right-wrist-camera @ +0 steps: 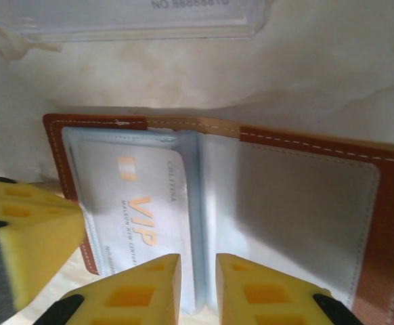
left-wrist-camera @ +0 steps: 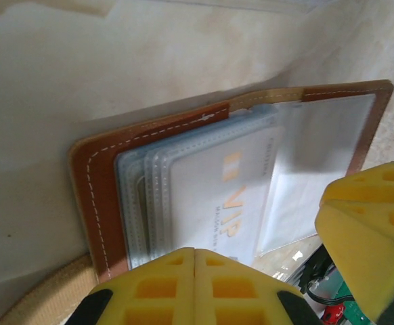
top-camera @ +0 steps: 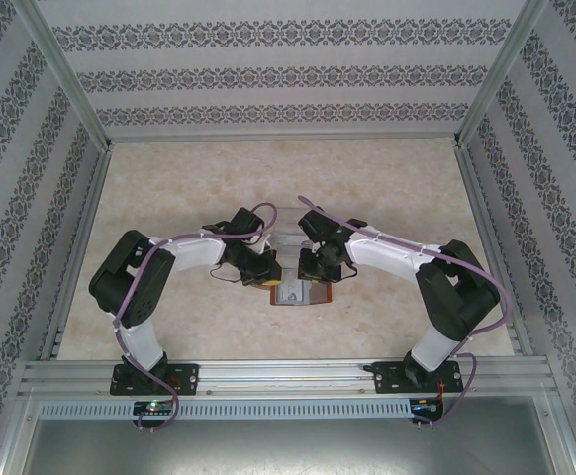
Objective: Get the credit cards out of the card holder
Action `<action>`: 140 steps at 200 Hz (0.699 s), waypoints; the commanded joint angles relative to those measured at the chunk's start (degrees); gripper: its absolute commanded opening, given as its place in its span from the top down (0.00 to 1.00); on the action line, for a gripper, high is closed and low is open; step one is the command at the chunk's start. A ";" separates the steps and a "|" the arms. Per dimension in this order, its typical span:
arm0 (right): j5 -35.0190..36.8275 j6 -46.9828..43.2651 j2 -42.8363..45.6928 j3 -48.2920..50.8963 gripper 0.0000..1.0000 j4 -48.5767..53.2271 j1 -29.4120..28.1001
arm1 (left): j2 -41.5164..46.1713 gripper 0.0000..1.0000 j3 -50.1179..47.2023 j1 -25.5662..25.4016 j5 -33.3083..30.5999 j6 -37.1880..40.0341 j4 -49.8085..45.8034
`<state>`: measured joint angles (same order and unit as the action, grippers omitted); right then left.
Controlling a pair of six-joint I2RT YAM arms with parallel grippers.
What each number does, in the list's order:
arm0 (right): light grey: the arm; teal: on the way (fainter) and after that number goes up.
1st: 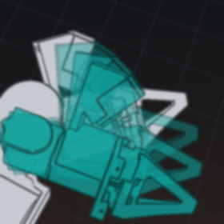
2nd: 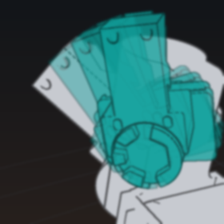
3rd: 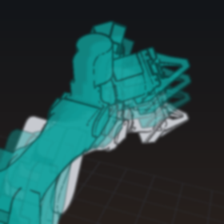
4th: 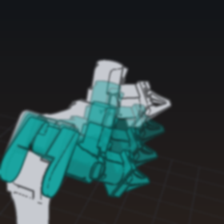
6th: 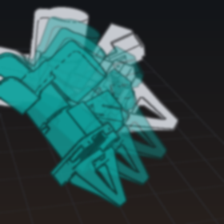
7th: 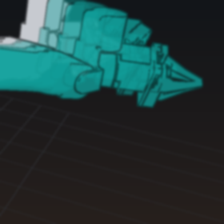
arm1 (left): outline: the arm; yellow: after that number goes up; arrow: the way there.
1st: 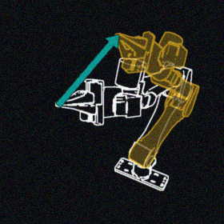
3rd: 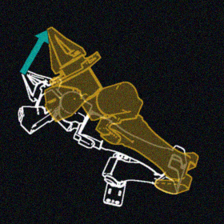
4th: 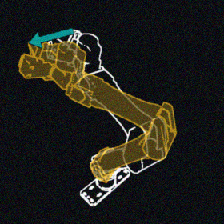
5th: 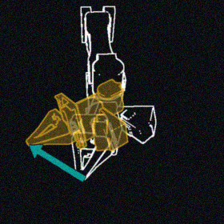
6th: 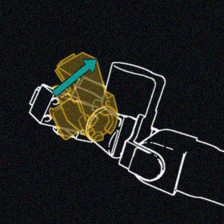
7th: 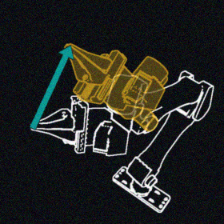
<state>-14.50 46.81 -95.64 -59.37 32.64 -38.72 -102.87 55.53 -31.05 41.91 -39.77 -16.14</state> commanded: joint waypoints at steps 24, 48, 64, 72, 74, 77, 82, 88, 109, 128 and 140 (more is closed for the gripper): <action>-4.83 1.75 -1.28 1.38 0.75 -4.70 0.62 | -1.53 0.97 2.22 -0.76 -2.37 2.43 -4.06; -5.61 1.79 -2.14 1.47 0.74 -5.53 0.66 | -1.74 0.97 2.02 -0.70 -2.27 2.21 -3.78; -6.17 1.78 -2.76 1.55 0.73 -6.07 0.60 | -1.79 0.97 1.83 -0.71 -2.30 1.95 -3.47; -6.49 1.85 -3.01 1.63 0.73 -6.48 0.62 | -1.79 0.97 1.81 -0.69 -2.18 1.82 -3.37; -6.57 1.88 -3.04 1.65 0.73 -6.55 0.65 | -1.74 0.97 1.83 -0.68 -2.16 1.85 -3.37; -6.65 1.88 -3.13 1.72 0.73 -6.68 0.63 | -1.79 0.97 1.81 -0.72 -2.18 1.86 -3.30; -6.75 1.88 -3.32 1.73 0.73 -6.79 0.58 | -1.85 0.97 1.82 -0.68 -2.12 1.80 -3.35; -6.77 1.88 -3.48 1.72 0.73 -6.88 0.60 | -1.90 0.97 1.84 -0.76 -2.10 1.87 -3.28; -6.86 1.80 -3.99 1.83 0.73 -7.07 0.60 | -1.98 0.97 1.84 -0.74 -2.01 1.74 -3.28; -6.77 1.65 -4.48 2.09 0.73 -7.15 0.61 | -2.07 0.97 1.85 -0.69 -2.01 1.71 -3.21; -6.63 1.46 -4.69 2.26 0.73 -7.08 0.59 | -2.16 0.97 1.78 -0.74 -1.92 1.67 -3.15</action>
<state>-20.53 48.05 -99.20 -57.89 25.87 -38.37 -104.03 56.62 -31.14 40.45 -39.05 -17.63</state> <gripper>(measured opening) 0.272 0.042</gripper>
